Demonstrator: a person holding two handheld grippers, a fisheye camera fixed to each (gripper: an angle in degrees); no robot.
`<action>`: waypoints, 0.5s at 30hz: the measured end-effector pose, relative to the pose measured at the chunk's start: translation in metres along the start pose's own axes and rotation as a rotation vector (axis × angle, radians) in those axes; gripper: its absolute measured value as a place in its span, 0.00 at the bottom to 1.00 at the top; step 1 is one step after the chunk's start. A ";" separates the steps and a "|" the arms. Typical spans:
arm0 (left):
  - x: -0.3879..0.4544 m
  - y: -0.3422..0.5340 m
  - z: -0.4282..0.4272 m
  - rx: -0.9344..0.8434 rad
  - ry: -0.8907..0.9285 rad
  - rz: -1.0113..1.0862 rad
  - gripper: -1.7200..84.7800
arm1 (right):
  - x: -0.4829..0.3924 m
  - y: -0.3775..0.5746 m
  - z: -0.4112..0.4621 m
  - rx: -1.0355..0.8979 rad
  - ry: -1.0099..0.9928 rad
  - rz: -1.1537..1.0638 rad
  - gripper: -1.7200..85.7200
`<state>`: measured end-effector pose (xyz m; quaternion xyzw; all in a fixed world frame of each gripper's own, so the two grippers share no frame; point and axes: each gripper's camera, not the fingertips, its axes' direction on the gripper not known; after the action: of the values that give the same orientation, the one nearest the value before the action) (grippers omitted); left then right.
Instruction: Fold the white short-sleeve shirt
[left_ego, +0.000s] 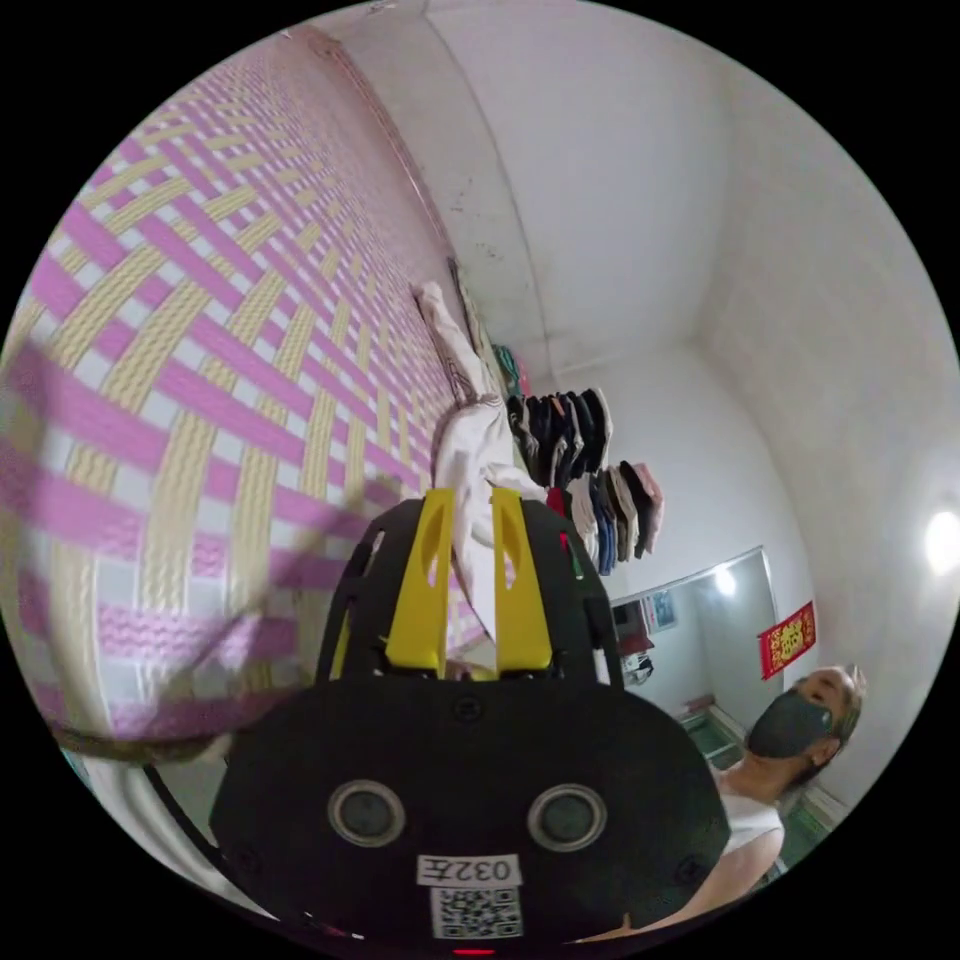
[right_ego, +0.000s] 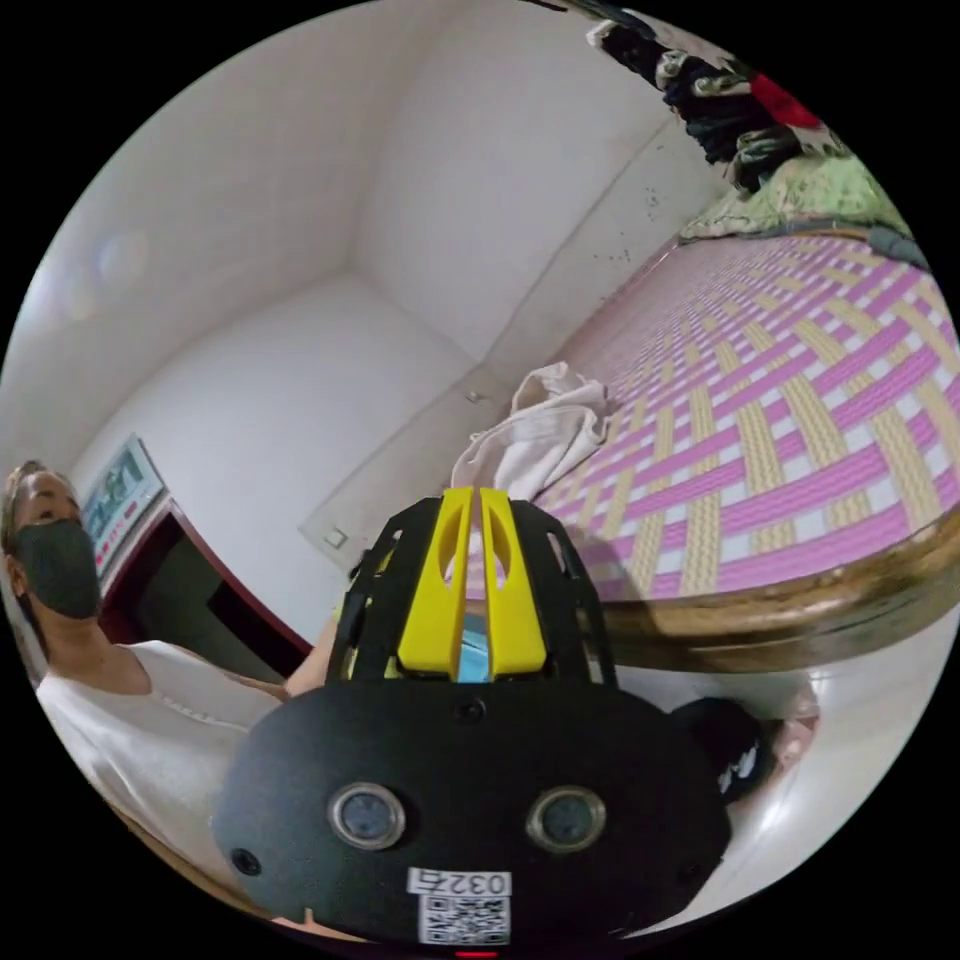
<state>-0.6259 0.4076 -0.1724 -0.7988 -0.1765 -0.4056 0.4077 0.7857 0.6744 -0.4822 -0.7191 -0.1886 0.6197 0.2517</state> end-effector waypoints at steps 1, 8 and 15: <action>0.004 0.010 -0.006 0.007 -0.004 0.019 0.06 | -0.004 -0.007 0.005 -0.022 0.057 -0.012 0.03; 0.044 0.071 0.059 -0.194 0.051 0.173 0.10 | 0.002 -0.087 0.069 -0.180 0.192 0.030 0.12; 0.023 0.081 0.105 -0.299 0.143 0.041 0.14 | 0.040 -0.150 0.131 -0.330 0.187 0.208 0.15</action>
<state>-0.5090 0.4407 -0.2310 -0.8230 -0.0685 -0.4747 0.3042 0.6689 0.8346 -0.4383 -0.8203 -0.1880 0.5339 0.0818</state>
